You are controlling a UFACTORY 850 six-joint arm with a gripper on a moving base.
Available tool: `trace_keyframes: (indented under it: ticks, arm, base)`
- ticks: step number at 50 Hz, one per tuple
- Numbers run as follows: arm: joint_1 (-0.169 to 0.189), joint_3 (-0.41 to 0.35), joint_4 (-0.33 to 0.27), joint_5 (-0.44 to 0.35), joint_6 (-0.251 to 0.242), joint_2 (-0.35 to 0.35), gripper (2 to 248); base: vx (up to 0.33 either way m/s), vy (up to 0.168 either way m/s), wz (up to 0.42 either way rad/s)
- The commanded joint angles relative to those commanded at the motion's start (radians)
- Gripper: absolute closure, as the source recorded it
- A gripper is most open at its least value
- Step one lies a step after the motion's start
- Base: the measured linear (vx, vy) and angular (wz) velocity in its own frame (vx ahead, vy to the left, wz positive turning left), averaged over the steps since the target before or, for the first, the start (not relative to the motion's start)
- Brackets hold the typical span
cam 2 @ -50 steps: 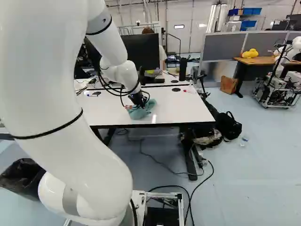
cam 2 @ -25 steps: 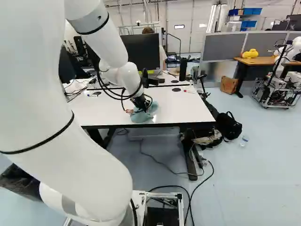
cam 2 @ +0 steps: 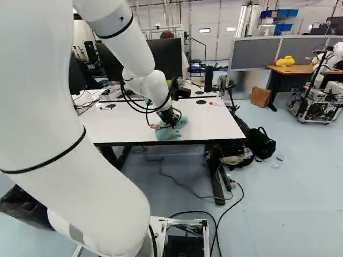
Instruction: Clean the table with the green towel
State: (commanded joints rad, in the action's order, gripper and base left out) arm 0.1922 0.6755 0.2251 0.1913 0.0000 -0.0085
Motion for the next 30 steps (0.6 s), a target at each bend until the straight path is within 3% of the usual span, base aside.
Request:
trace_keyframes:
  ticks: [18,30]
  arm:
    - [-0.002,0.0,0.0,0.0,0.0,0.012,220]
    - [-0.031,0.033,0.0,0.0,0.0,0.011,220]
  base:
    - [0.0,0.0,0.0]
    - [0.0,0.0,0.0]
